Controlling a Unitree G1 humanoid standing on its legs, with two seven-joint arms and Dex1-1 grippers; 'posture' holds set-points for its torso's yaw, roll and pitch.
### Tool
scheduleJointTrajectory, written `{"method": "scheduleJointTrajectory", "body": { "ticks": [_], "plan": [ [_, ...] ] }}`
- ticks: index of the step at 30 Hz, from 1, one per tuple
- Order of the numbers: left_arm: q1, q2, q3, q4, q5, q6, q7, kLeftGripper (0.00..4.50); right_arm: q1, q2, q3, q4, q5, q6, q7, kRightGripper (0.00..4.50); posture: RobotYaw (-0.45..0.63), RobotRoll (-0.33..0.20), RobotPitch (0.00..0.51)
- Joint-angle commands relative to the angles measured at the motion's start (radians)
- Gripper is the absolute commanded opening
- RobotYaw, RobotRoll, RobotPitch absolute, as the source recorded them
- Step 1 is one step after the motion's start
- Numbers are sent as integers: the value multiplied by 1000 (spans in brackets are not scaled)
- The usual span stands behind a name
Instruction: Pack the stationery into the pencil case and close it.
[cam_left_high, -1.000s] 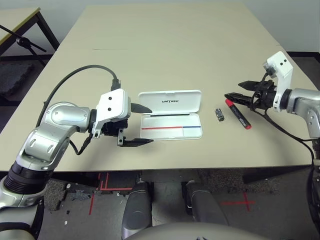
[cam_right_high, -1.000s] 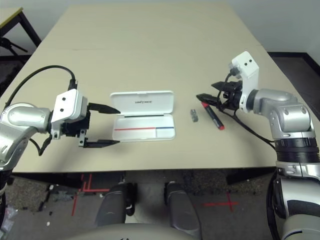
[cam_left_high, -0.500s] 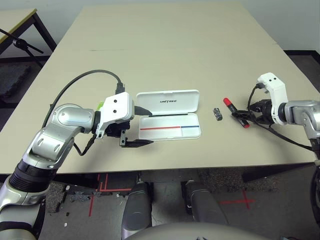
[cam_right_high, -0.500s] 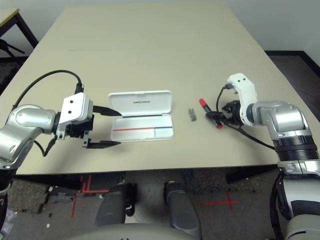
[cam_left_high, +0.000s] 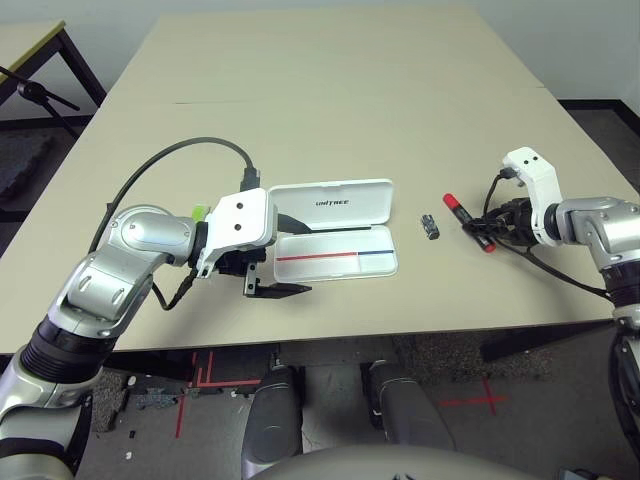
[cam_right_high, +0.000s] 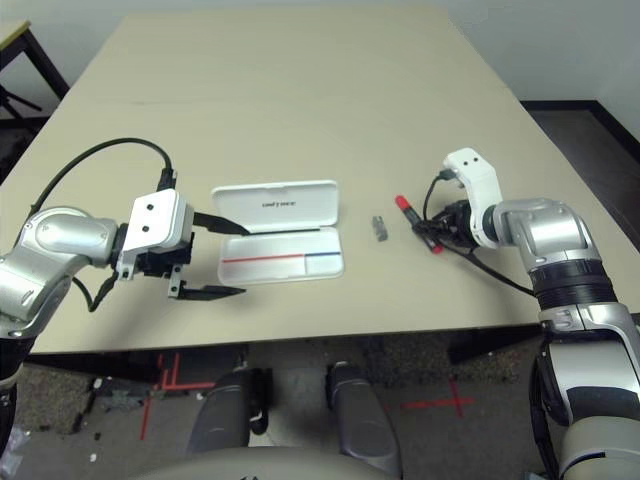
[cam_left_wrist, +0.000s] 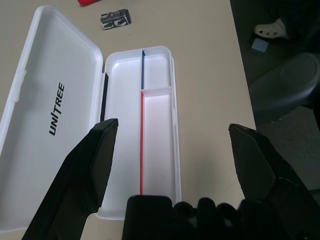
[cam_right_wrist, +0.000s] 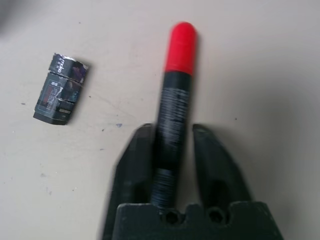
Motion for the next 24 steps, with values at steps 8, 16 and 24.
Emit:
{"method": "scheduleJointTrajectory", "body": {
  "ticks": [8, 16, 24],
  "plan": [
    [37, 59, 30, -7, 16, -4, 6, 4500, 30, -91, 0, -116, -16, -246, 184, 470, -48, 0, 132],
    [57, 90, 65, 1, 14, -6, 13, 4500, 43, -143, 19, -252, 42, -308, 398, 470, -26, 0, 123],
    [67, 103, 77, -25, 11, 15, 26, 4500, -44, -144, 102, -313, 32, -273, 544, 470, -12, 0, 124]
  ]
}}
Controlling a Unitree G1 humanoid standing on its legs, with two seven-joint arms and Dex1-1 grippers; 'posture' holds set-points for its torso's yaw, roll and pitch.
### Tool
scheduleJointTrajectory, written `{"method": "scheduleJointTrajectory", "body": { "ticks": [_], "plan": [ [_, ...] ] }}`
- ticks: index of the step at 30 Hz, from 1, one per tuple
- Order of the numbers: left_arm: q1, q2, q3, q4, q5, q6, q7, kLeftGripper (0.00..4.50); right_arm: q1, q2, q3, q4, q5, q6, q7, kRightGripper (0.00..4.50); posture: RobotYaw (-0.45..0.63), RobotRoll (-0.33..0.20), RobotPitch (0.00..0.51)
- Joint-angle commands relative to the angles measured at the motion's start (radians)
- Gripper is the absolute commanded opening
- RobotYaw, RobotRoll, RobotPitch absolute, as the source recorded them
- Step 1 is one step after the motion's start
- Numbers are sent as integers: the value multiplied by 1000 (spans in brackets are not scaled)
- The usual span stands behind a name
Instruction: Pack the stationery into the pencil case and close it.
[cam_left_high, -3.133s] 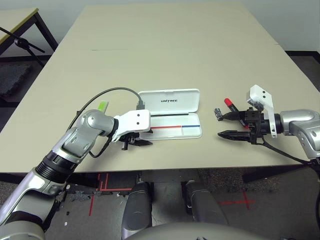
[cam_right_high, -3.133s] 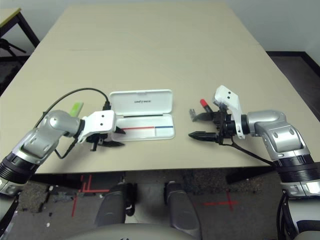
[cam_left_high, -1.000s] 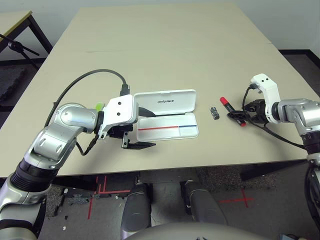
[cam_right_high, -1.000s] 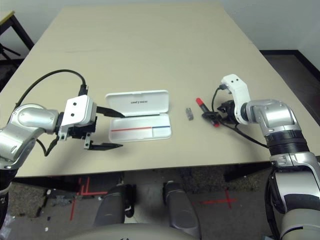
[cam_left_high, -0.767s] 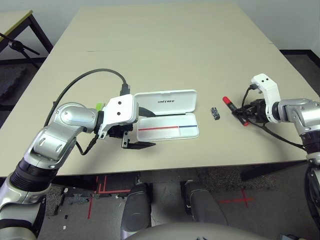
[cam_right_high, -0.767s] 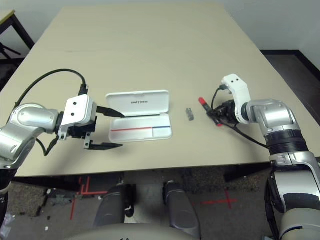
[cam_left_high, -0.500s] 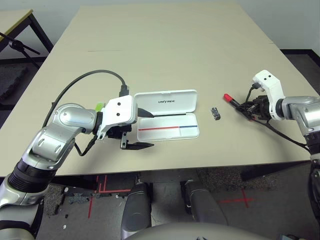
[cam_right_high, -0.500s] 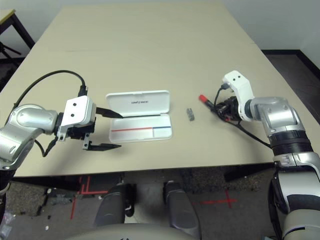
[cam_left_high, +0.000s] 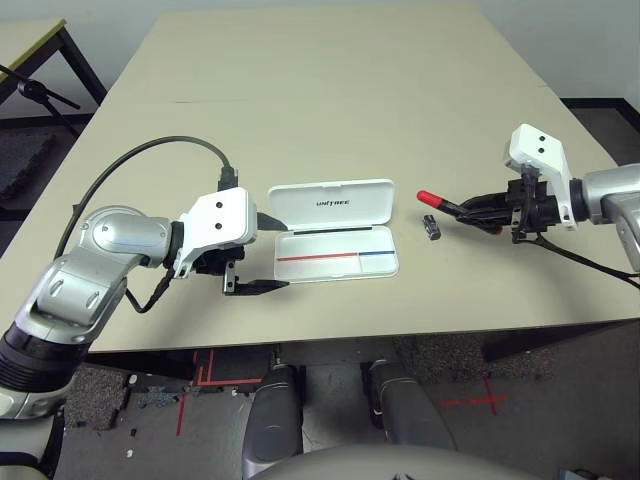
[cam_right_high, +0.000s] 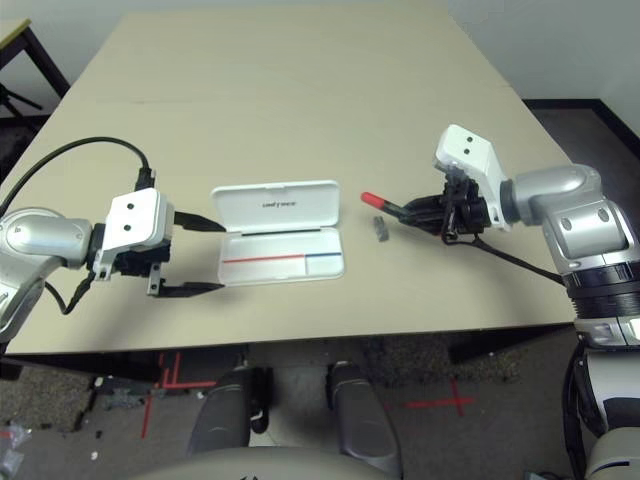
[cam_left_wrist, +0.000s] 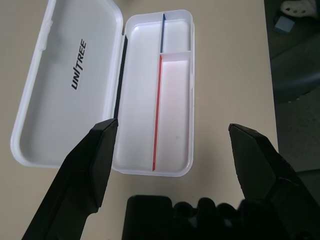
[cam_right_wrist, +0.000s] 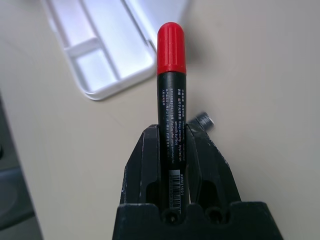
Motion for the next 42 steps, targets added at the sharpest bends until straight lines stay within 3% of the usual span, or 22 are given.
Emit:
{"method": "scheduleJointTrajectory", "body": {
  "ticks": [1, 19, 30, 42],
  "plan": [
    [13, 13, 6, -25, 2, 12, 7, 4500, -29, -8, 63, -48, 3, 20, 72, 470, -10, 0, 126],
    [4, 8, -19, -50, 25, 52, 42, 4500, -128, 281, 241, -217, 1, 199, -41, 470, 13, 0, 132],
    [21, 12, -14, -66, 41, 68, 56, 4500, -184, 360, 337, -154, -142, 43, -143, 470, 33, 0, 133],
    [16, 2, -30, -62, 54, 65, 71, 4500, -191, 450, 358, -55, -258, -75, -242, 470, 33, 0, 124]
  ]
}}
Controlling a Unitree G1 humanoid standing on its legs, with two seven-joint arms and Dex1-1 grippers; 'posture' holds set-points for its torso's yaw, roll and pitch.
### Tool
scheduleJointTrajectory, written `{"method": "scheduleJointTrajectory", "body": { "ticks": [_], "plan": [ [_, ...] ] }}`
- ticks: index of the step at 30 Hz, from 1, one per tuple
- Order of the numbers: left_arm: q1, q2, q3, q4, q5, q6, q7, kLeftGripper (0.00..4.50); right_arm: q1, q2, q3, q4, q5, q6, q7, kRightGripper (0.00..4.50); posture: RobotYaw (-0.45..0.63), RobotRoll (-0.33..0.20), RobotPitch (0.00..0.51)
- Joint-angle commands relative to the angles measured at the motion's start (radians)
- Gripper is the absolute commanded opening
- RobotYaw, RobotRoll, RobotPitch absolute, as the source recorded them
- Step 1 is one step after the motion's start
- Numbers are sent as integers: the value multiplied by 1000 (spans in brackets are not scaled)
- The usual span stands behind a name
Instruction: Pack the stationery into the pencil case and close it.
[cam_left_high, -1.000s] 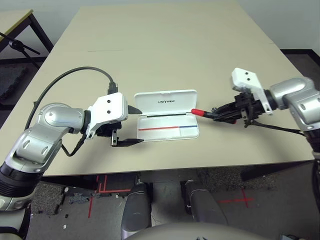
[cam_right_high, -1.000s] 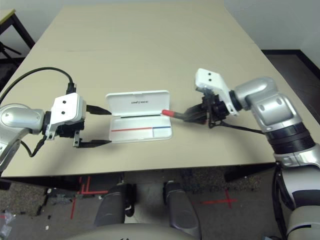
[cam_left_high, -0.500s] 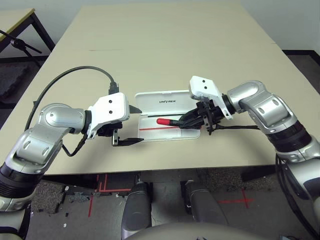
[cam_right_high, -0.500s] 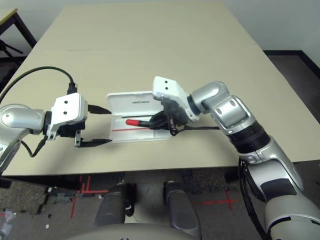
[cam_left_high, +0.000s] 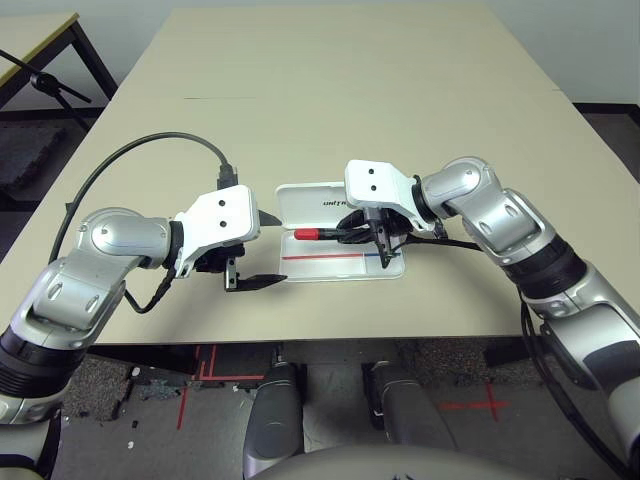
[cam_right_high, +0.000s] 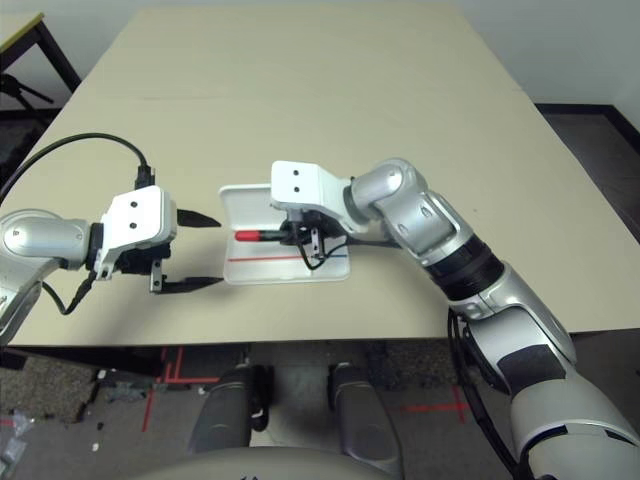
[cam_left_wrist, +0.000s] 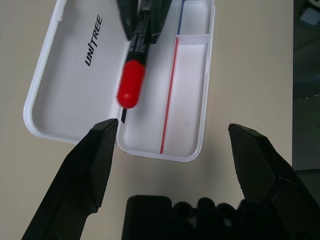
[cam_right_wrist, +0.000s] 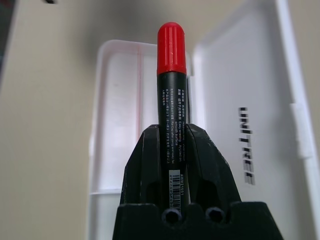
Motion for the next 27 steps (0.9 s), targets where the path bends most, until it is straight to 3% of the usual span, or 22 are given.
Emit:
{"method": "scheduleJointTrajectory", "body": {
  "ticks": [1, 19, 20, 27],
  "plan": [
    [9, -2, -20, -16, 15, -1, 9, 4500, 0, 16, 19, 26, -28, -30, -17, 470, 34, 0, 124],
    [24, -1, -15, -10, 16, 7, 30, 4500, 37, 33, 43, 66, -76, -77, 0, 470, 44, 0, 121],
    [23, -1, -14, -8, 16, 9, 32, 4500, 38, 36, 35, 57, -62, -47, 6, 1196, 43, 0, 122],
    [31, -3, 8, 6, 4, 38, 59, 4500, 30, -18, -45, -37, 63, 133, 87, 3707, 50, 0, 126]
  ]
}}
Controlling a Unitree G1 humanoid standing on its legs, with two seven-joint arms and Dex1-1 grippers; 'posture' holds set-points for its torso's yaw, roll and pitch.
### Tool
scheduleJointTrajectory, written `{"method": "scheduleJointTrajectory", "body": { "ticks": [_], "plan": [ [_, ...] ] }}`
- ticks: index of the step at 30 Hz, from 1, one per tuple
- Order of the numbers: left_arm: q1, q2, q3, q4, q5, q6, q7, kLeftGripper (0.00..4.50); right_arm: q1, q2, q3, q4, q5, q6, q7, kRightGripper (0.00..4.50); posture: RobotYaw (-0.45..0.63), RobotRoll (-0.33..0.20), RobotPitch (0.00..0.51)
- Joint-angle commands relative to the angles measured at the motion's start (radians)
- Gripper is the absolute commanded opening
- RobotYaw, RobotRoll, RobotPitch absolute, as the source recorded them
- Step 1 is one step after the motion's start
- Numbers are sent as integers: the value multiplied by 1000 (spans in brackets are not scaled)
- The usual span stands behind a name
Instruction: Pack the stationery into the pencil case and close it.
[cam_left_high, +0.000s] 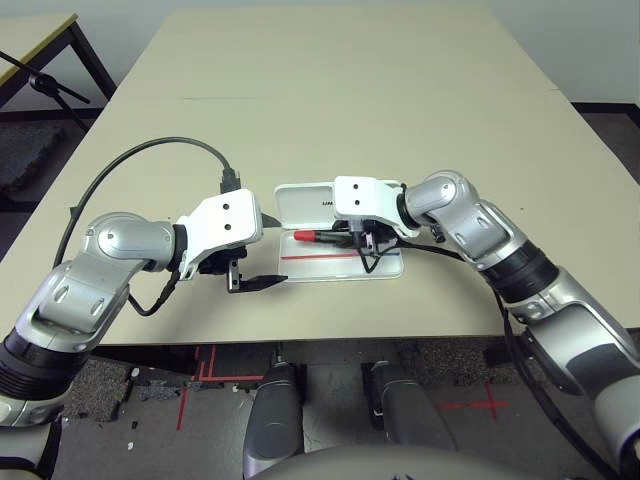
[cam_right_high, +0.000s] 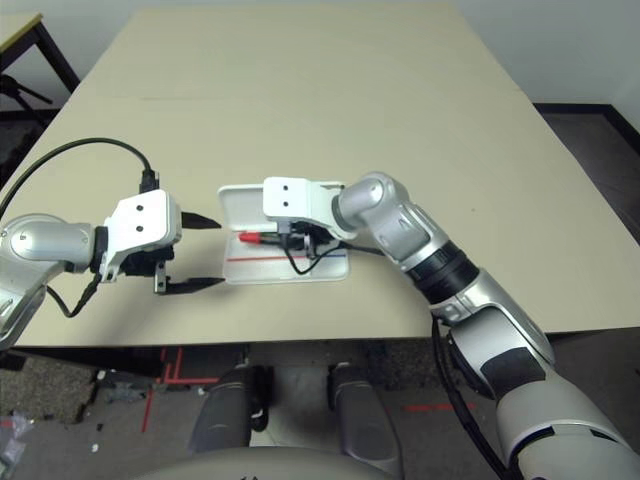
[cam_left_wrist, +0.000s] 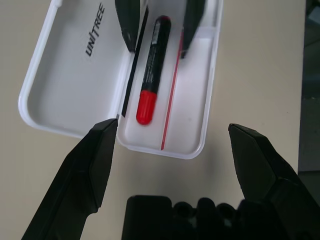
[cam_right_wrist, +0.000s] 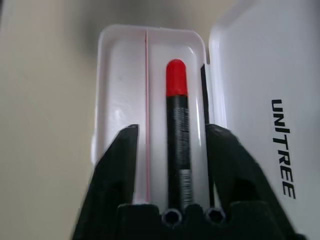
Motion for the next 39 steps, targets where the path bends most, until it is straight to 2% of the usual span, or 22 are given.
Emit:
{"method": "scheduleJointTrajectory", "body": {
  "ticks": [1, 2, 3, 5, 8, 13, 16, 18, 20, 22, 26, 33, 39],
  "plan": [
    [19, -1, 26, 12, -5, 11, 16, 4500, 5, -67, -55, -95, 90, 114, 77, 4026, 50, 0, 127],
    [23, 3, 36, 22, -5, 10, 20, 4500, 5, -93, -82, -134, 135, 168, 103, 4419, 50, 0, 127],
    [27, 5, 47, 28, -6, 13, 24, 4500, 5, -118, -106, -167, 173, 213, 123, 4470, 50, 0, 129],
    [35, 7, 67, 31, -15, 35, 35, 4500, 9, -176, -143, -209, 227, 258, 156, 4470, 50, 0, 129],
    [42, 13, 91, 26, -10, 154, 94, 4500, 28, -271, -210, -247, 314, 295, 210, 4470, 51, 0, 131],
    [20, 4, 109, 45, -4, 287, 178, 4500, 52, -361, -349, -328, 489, 421, 227, 4470, 48, 0, 135],
    [4, 2, 121, 68, 2, 359, 227, 4500, 75, -402, -391, -368, 549, 457, 214, 4470, 41, 0, 138],
    [-25, -23, 140, 97, 0, 432, 281, 4500, 91, -423, -393, -381, 560, 459, 198, 4470, 38, 0, 139],
    [-89, -87, 175, 152, -1, 549, 374, 4500, 102, -431, -390, -386, 570, 455, 181, 4470, 35, 0, 140],
    [-126, -113, 176, 198, 24, 593, 435, 4500, 109, -426, -383, -389, 578, 451, 162, 4470, 32, 0, 141],
    [-160, -164, 186, 240, 14, 667, 498, 4500, 108, -411, -375, -398, 599, 453, 132, 4470, 28, 0, 143],
    [-190, -238, 210, 326, 18, 713, 591, 4500, 109, -420, -362, -406, 614, 448, 110, 4470, 18, 0, 146],
    [-185, -284, 208, 406, 33, 689, 652, 4500, 120, -425, -357, -421, 623, 448, 95, 4470, 6, 0, 149]
  ]
}}
